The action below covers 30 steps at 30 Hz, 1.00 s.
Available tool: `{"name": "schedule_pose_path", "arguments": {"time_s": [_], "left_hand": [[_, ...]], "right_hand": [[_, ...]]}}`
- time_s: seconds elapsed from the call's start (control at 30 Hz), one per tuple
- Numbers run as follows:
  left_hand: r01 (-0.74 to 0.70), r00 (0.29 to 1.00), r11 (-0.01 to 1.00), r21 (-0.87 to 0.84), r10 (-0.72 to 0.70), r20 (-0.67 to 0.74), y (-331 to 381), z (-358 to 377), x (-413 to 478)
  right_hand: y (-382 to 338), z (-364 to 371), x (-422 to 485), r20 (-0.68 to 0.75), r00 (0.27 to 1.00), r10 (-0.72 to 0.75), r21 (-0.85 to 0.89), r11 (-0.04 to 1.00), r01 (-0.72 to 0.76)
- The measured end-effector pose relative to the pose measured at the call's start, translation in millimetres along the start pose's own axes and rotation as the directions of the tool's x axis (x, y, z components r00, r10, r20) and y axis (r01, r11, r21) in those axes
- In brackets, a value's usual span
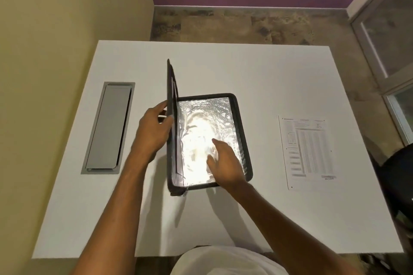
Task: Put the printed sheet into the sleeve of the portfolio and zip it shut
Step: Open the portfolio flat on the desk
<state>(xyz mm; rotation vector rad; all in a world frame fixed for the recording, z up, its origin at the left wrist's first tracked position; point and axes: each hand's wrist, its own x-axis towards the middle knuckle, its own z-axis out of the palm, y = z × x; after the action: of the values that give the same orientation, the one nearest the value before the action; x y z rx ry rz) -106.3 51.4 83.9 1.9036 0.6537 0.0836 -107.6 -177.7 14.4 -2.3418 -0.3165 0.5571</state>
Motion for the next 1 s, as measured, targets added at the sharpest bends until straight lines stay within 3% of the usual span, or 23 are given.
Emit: {"name": "schedule_pose_path", "arguments": {"time_s": [0.13,0.3,0.5,0.67,0.83,1.0], "left_hand": [[0.086,0.996,0.994,-0.064,-0.083,0.043,-21.4,-35.6,5.7],[0.149,0.986,0.983,-0.108,-0.14,0.089,-45.7,-74.7,16.4],[0.208,0.97,0.975,-0.076,-0.216,-0.113,-91.5,-99.8,41.3],[0.344,0.874,0.939,-0.025,-0.329,-0.358,-130.5,-96.6,52.8],[0.3,0.884,0.898,0.322,-0.134,-0.449,-149.1,-84.1,48.2],[0.406,0.873,0.732,0.547,-0.134,-0.469,-158.4,-54.6,34.0]], "right_hand": [[57.3,8.8,-0.6,0.183,0.972,0.149,-0.347,0.935,-0.078],[87.6,15.1,-12.7,0.162,0.961,0.225,-0.614,0.785,-0.08],[80.1,16.2,-15.9,0.132,0.95,0.284,-0.603,0.784,-0.151],[79.4,16.7,-15.1,0.122,0.941,0.316,-0.561,0.804,-0.197],[79.5,23.1,-12.1,0.1,0.94,0.325,-0.554,0.803,-0.219],[79.1,27.8,-9.8,0.091,0.931,0.353,-0.533,0.807,-0.254]]}}
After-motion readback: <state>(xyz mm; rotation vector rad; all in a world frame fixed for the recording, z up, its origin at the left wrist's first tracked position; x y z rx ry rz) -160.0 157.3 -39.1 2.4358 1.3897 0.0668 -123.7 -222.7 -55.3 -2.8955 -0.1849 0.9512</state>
